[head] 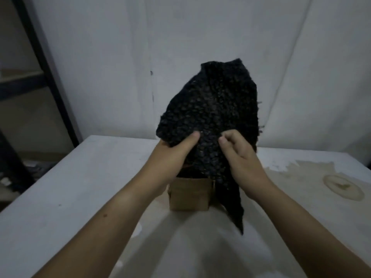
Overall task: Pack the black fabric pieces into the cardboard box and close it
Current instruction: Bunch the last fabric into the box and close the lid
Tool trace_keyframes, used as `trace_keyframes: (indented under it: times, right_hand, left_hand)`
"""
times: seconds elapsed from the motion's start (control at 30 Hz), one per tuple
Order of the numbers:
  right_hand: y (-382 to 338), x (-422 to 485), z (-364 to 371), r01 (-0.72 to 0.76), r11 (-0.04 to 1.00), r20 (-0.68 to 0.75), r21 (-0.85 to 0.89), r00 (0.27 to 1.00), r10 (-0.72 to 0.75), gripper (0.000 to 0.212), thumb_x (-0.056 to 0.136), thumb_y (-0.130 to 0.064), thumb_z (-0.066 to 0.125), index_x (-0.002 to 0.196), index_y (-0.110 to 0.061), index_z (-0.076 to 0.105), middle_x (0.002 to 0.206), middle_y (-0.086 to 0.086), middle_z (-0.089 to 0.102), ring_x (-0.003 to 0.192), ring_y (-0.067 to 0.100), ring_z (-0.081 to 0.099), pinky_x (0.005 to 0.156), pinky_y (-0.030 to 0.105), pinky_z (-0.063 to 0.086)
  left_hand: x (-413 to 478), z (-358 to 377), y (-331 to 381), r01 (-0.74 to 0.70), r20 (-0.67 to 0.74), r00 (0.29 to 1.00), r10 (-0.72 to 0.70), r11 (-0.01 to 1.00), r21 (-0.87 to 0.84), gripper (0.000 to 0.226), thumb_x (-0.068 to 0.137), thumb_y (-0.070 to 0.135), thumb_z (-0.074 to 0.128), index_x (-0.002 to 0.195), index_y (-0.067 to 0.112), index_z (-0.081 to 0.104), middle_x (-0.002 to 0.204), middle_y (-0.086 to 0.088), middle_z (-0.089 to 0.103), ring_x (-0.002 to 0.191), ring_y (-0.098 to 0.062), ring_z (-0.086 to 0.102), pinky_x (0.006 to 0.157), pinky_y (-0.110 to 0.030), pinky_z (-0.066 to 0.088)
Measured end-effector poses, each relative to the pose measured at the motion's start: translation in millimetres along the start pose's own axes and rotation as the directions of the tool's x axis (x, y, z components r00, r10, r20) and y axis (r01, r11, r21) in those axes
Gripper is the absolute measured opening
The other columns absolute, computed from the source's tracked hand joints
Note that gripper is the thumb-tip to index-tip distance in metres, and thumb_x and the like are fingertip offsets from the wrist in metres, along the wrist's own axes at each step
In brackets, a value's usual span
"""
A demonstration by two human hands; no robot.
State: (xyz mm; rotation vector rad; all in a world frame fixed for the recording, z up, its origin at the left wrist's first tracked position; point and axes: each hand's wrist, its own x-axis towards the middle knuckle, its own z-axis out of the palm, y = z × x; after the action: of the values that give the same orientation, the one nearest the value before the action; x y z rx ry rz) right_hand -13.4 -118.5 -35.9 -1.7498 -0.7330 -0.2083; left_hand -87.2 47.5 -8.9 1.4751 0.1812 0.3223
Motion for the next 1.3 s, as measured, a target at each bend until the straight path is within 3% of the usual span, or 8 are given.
trace_keyframes:
  times: [0.13,0.23,0.37,0.53,0.67,0.77,0.9,1.3]
  right_hand:
    - [-1,18,36,0.04,0.995,0.193,-0.087,0.981,-0.022,0.018,0.102,-0.034,0.049,0.085,-0.026,0.053,0.081,-0.022,0.058,0.085,-0.006,0.059,0.069,0.011,0.04]
    - [10,17,48,-0.009,0.965,0.333,-0.26,0.938,0.099,0.014,0.096,-0.051,0.052,0.094,-0.037,0.052,0.105,-0.018,0.065,0.105,-0.001,0.06,0.085,0.028,0.051]
    - [30,10,43,0.066,0.779,0.272,-0.623,0.952,0.138,0.063,0.081,-0.078,0.037,0.128,-0.038,0.048,0.128,-0.015,0.056,0.115,0.005,0.052,0.099,0.031,0.046]
    - [51,8,28,0.019,0.69,0.295,-0.724,0.912,0.284,0.077,0.084,-0.075,0.042,0.143,-0.026,0.045,0.146,-0.007,0.047,0.132,0.014,0.043,0.113,0.039,0.035]
    - [53,14,28,0.073,0.607,0.334,-0.791,0.884,0.328,0.087,0.074,-0.079,0.024,0.143,-0.032,0.048,0.149,-0.009,0.046,0.14,0.022,0.035,0.117,0.044,0.025]
    - [53,25,33,0.075,0.556,0.347,-0.828,0.847,0.403,0.088,0.069,-0.075,0.022,0.144,-0.035,0.044,0.151,-0.007,0.044,0.139,0.03,0.03,0.118,0.048,0.018]
    - [47,37,38,0.067,0.515,0.372,-0.854,0.771,0.517,0.097,0.062,-0.077,0.02,0.146,-0.033,0.041,0.148,-0.003,0.046,0.131,0.033,0.033,0.116,0.048,0.017]
    - [47,22,23,0.138,0.455,0.227,-0.88,0.962,0.149,0.071,0.083,-0.061,0.052,0.14,-0.019,0.051,0.136,0.0,0.052,0.121,0.025,0.046,0.105,0.038,0.038]
  left_hand:
    - [-14,-44,-19,0.022,-0.124,0.992,-0.028,0.999,-0.049,0.06,0.074,0.05,0.076,0.128,0.036,0.054,0.129,0.005,0.065,0.113,-0.015,0.065,0.096,-0.044,0.055]
    - [-22,-63,-43,0.083,-0.204,0.974,-0.102,0.991,-0.101,0.064,0.084,0.04,0.076,0.142,0.031,0.049,0.133,0.006,0.062,0.116,-0.018,0.063,0.099,-0.046,0.053]
    - [-32,-78,-67,0.173,-0.281,0.94,-0.196,0.98,-0.102,0.076,0.077,0.035,0.081,0.145,0.032,0.045,0.133,0.009,0.058,0.117,-0.019,0.058,0.105,-0.043,0.047]
    - [-27,-100,-58,-0.014,-0.381,0.923,0.053,0.994,0.106,0.063,0.08,0.053,0.069,0.134,0.044,0.038,0.138,0.019,0.048,0.122,0.0,0.05,0.093,-0.024,0.043]
    - [0,-97,-44,-0.333,-0.006,0.875,0.484,0.61,0.719,0.046,0.087,0.053,0.055,0.13,0.037,0.053,0.131,0.028,0.051,0.124,0.011,0.044,0.105,-0.012,0.031]
    - [25,-76,-48,-0.456,0.334,0.866,0.373,0.313,0.833,0.043,0.091,0.044,0.05,0.132,0.033,0.057,0.137,0.02,0.054,0.141,-0.008,0.033,0.12,-0.033,0.013]
    - [55,-55,-61,-0.419,0.419,0.907,0.036,0.168,0.892,0.065,0.089,0.057,0.042,0.149,0.031,0.041,0.152,0.012,0.041,0.152,-0.021,0.009,0.12,-0.043,-0.01]
    - [66,-43,-71,-0.469,0.468,0.88,0.085,-0.005,0.883,0.076,0.07,0.068,0.013,0.088,0.023,0.071,0.102,0.006,0.041,0.121,-0.022,0.035,0.114,-0.041,0.011]
